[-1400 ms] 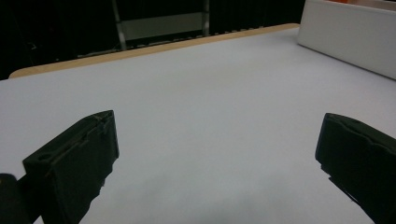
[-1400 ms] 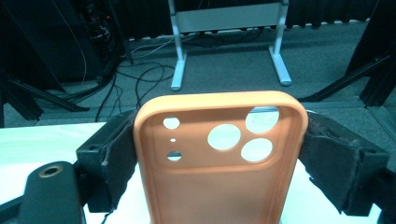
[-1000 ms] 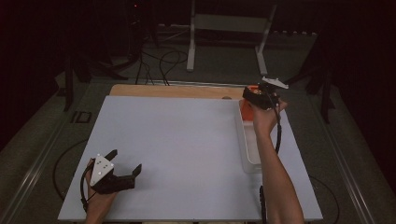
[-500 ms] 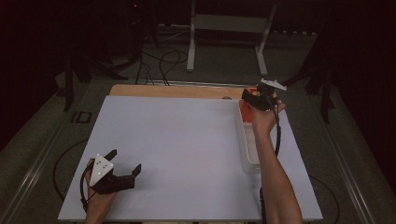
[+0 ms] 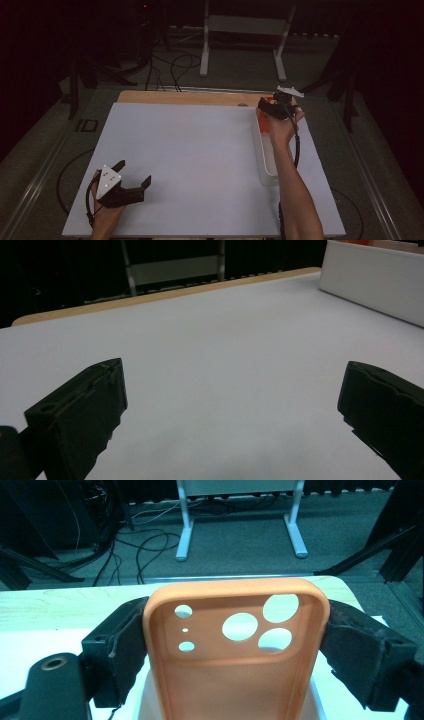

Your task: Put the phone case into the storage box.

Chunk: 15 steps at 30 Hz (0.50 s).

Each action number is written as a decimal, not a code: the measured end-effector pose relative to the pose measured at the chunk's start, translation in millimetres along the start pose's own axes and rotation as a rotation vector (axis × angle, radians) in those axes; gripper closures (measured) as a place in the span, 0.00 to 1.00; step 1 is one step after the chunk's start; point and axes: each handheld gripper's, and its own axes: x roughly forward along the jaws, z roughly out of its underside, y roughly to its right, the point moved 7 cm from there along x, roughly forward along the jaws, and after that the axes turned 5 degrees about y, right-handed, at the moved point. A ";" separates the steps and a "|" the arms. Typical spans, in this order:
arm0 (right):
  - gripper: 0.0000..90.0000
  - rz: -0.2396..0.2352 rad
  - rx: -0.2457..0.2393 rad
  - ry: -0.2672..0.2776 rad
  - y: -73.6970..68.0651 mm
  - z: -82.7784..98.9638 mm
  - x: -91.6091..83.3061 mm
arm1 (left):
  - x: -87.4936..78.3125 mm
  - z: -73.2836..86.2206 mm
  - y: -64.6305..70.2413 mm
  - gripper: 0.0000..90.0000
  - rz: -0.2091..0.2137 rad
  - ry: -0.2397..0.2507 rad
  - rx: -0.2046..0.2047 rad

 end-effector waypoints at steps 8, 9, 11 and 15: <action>0.18 0.002 0.002 -0.009 0.2 3.1 3.2 | 0.7 0.3 0.2 0.00 0.000 -0.002 0.000; 0.18 0.002 0.001 -0.011 0.0 3.6 3.7 | 0.9 0.3 0.3 0.00 0.000 -0.002 0.001; 0.18 0.004 -0.003 -0.014 -0.4 5.0 4.7 | 1.0 0.3 0.4 0.00 0.001 -0.002 0.001; 0.18 0.004 -0.005 -0.011 -1.3 7.2 5.7 | 1.1 0.0 0.0 0.00 0.001 -0.001 -0.001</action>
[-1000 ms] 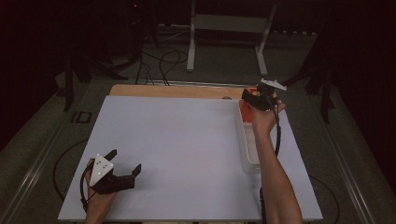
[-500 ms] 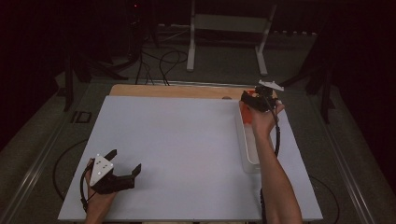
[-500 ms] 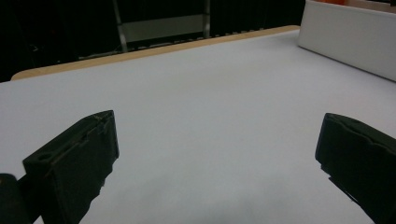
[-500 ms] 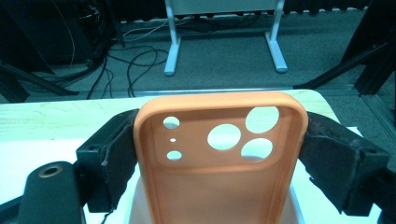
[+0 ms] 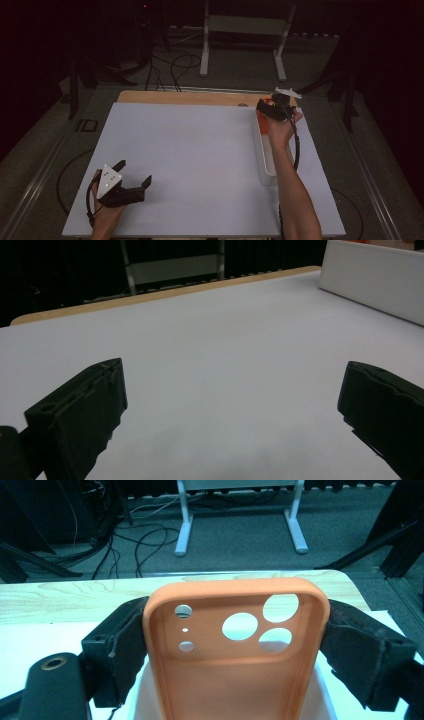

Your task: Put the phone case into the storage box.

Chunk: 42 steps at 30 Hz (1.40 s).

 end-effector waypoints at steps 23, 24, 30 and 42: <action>0.18 -0.004 -0.037 0.010 -5.2 1.5 2.6 | 0.9 -0.4 0.9 0.00 0.003 0.002 0.002; 0.18 -0.002 -0.037 0.010 -5.2 1.5 2.7 | 0.9 -0.3 0.8 0.00 0.003 0.001 0.002; 0.18 0.000 -0.035 0.010 -5.4 1.4 3.8 | 1.0 -0.2 0.8 0.00 0.004 0.000 0.003; 0.16 -0.013 -0.021 0.003 -4.6 1.6 5.5 | 1.0 0.0 0.7 0.00 0.004 -0.002 0.002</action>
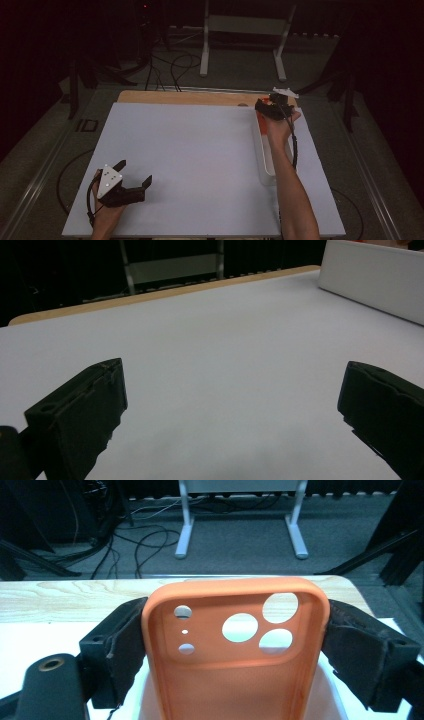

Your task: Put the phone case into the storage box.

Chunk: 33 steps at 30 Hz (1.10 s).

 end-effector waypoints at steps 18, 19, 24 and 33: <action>0.09 -0.035 -0.007 0.002 0.0 -1.6 -3.5 | 0.5 0.3 0.6 0.00 0.003 -0.004 0.003; 0.09 -0.040 -0.007 0.001 -0.4 -2.1 -4.3 | 0.5 0.4 0.7 0.00 0.003 -0.005 0.004; 0.09 -0.069 -0.014 -0.002 -2.6 -4.3 -8.4 | 0.7 0.5 0.9 0.00 0.005 -0.005 0.004; 0.09 -0.141 -0.079 -0.029 -11.0 -4.7 -19.1 | 0.6 0.4 0.9 0.00 0.006 -0.005 0.002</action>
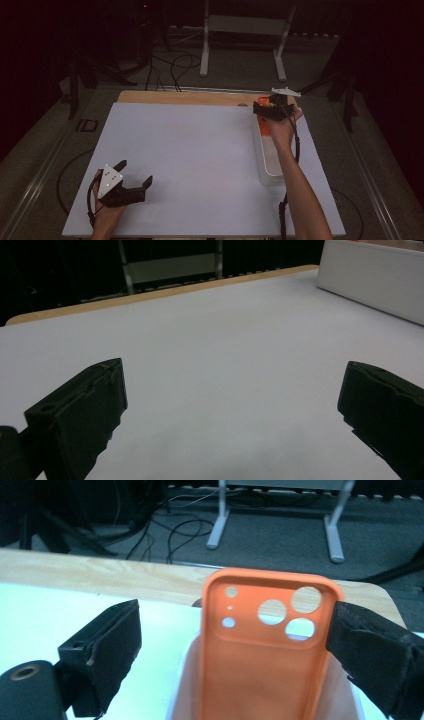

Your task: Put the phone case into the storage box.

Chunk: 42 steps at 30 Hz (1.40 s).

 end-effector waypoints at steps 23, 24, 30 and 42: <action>0.09 -0.172 -0.036 0.025 -31.1 5.6 -36.1 | 0.6 0.4 1.2 0.00 0.008 -0.005 -0.002; 0.09 -0.178 -0.032 0.030 -31.9 5.7 -38.4 | 0.7 0.4 1.3 0.00 0.008 -0.005 -0.002; 0.09 -0.215 -0.025 0.041 -37.4 6.2 -51.7 | 0.8 0.3 1.9 0.00 0.010 -0.004 -0.002; 0.09 -0.268 -0.067 0.074 -52.2 17.8 -82.0 | 1.0 0.4 1.3 0.00 0.009 -0.006 -0.003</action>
